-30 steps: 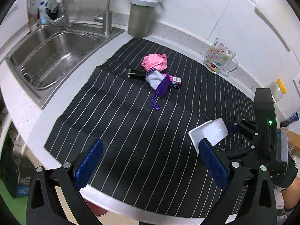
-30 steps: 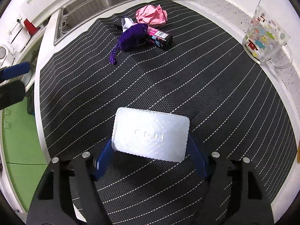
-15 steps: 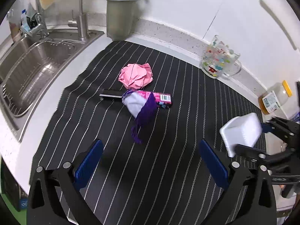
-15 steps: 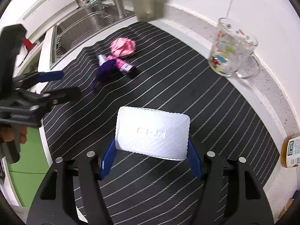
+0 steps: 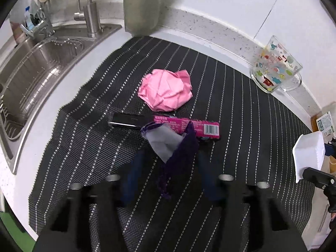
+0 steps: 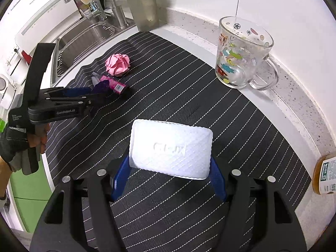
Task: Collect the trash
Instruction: 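Grasp the purple-and-white cloth with the left tool, then carry the purple cloth with the left tool while the right tool carries the foam block to the bin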
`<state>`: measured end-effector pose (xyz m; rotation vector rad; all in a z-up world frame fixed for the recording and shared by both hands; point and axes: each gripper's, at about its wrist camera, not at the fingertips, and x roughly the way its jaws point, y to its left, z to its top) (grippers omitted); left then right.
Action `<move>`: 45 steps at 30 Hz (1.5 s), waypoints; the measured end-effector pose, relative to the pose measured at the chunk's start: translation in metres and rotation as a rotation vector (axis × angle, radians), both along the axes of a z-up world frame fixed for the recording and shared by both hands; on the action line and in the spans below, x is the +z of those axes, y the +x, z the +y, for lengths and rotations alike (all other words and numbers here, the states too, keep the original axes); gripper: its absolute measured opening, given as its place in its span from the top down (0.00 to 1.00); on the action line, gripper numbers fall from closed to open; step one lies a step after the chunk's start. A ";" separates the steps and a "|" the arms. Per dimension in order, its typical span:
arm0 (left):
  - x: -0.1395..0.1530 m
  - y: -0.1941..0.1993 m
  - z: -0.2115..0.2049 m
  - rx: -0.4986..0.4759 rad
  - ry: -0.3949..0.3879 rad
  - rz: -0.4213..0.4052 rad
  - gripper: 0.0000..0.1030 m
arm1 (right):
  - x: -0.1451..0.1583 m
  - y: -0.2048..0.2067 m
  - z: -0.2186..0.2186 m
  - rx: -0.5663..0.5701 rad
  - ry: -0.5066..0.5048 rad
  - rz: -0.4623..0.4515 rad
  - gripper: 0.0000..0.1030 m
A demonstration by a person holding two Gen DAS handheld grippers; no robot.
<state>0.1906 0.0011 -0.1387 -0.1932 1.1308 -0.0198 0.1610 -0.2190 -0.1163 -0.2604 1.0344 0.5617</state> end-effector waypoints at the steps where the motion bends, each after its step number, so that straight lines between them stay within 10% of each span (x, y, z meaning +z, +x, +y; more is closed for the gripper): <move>1: 0.000 0.001 0.001 0.006 -0.006 0.003 0.75 | 0.001 0.001 0.000 0.003 0.003 -0.001 0.36; 14: 0.056 -0.062 -0.002 0.061 -0.032 -0.055 0.83 | 0.029 -0.017 0.022 0.138 0.032 -0.064 0.37; 30: 0.100 -0.298 0.053 0.434 0.035 -0.111 0.83 | 0.038 -0.175 0.152 0.610 0.050 -0.111 0.37; 45: 0.030 -0.469 0.143 0.646 -0.010 -0.053 0.83 | -0.056 -0.322 0.297 0.829 -0.039 -0.026 0.37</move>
